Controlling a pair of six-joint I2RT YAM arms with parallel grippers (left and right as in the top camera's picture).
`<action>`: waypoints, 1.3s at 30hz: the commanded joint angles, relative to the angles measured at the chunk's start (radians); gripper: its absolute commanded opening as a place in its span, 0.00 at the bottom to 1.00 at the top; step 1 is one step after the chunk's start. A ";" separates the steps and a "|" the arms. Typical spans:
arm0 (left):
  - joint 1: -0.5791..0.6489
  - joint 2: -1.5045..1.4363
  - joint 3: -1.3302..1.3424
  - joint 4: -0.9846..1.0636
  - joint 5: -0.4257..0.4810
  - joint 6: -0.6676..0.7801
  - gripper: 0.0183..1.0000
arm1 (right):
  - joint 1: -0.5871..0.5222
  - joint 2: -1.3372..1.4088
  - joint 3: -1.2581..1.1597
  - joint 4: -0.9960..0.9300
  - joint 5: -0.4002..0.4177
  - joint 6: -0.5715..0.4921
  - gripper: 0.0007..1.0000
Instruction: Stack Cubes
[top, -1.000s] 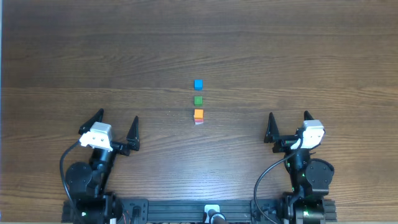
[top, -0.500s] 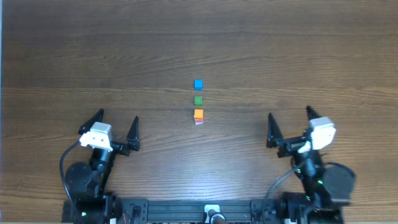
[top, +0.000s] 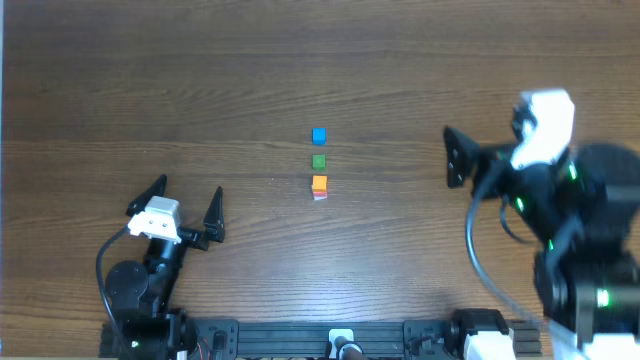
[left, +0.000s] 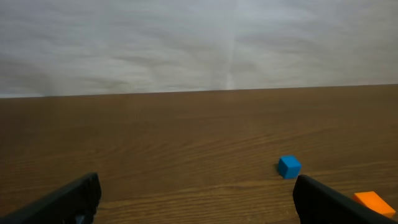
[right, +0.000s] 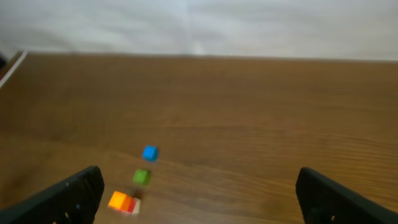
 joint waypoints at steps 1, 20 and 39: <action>0.006 -0.006 -0.005 -0.001 0.010 0.011 1.00 | 0.101 0.155 0.083 -0.020 -0.010 -0.007 0.99; 0.006 -0.006 -0.005 -0.001 0.010 0.011 1.00 | 0.592 0.785 0.292 -0.004 0.273 0.295 0.99; 0.006 -0.006 -0.005 -0.001 0.010 0.011 1.00 | 0.635 1.125 0.326 -0.060 0.319 0.473 0.99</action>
